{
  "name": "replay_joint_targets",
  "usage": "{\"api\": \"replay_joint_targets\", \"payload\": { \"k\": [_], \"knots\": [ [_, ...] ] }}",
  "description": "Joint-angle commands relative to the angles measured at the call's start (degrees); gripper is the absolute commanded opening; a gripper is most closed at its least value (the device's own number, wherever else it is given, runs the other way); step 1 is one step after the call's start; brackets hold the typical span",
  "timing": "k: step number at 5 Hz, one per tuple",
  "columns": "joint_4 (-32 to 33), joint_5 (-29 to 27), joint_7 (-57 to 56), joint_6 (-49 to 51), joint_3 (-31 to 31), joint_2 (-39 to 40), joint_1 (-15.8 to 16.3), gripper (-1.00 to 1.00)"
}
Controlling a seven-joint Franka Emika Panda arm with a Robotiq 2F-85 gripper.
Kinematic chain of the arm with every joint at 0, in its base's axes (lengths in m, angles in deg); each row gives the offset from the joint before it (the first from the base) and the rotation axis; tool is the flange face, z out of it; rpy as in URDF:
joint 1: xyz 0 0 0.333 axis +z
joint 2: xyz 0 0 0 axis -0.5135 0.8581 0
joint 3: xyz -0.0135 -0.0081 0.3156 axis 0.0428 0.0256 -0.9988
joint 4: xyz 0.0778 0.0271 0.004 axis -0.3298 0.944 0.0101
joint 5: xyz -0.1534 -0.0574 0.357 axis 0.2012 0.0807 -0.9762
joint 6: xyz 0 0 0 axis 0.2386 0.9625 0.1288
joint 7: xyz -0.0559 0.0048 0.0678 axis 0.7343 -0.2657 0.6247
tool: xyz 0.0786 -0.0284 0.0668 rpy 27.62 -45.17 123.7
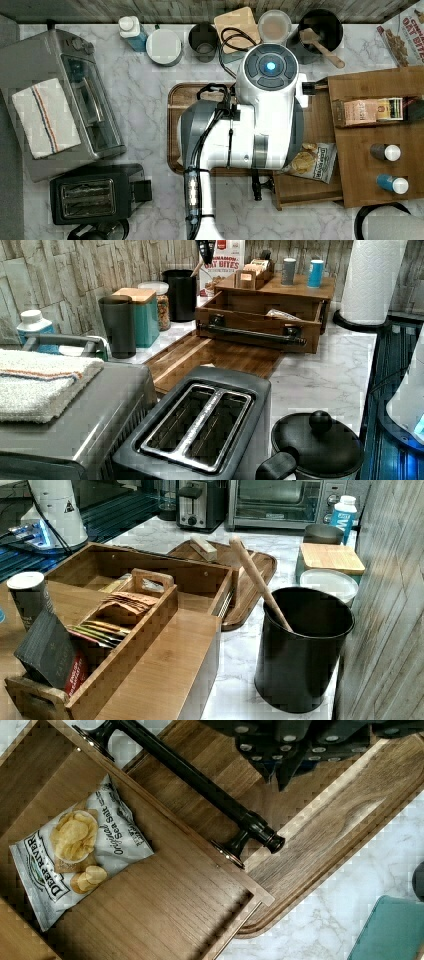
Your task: Close the drawer.
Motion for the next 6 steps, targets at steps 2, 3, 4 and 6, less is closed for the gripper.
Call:
{"api": "replay_joint_targets", "payload": {
  "k": [2, 3, 4, 6],
  "knots": [
    [7.10, -1.94, -10.14, -7.54, -0.87, -2.41, 0.17, -1.00],
    [12.58, -2.34, -17.10, -14.97, -2.34, -4.18, 1.40, -1.00],
    [12.56, -2.73, -18.86, -15.75, -3.24, -3.02, 2.66, -1.00],
    [16.61, -0.64, -27.45, -20.41, -5.33, -3.77, 3.30, -1.00]
  ]
}}
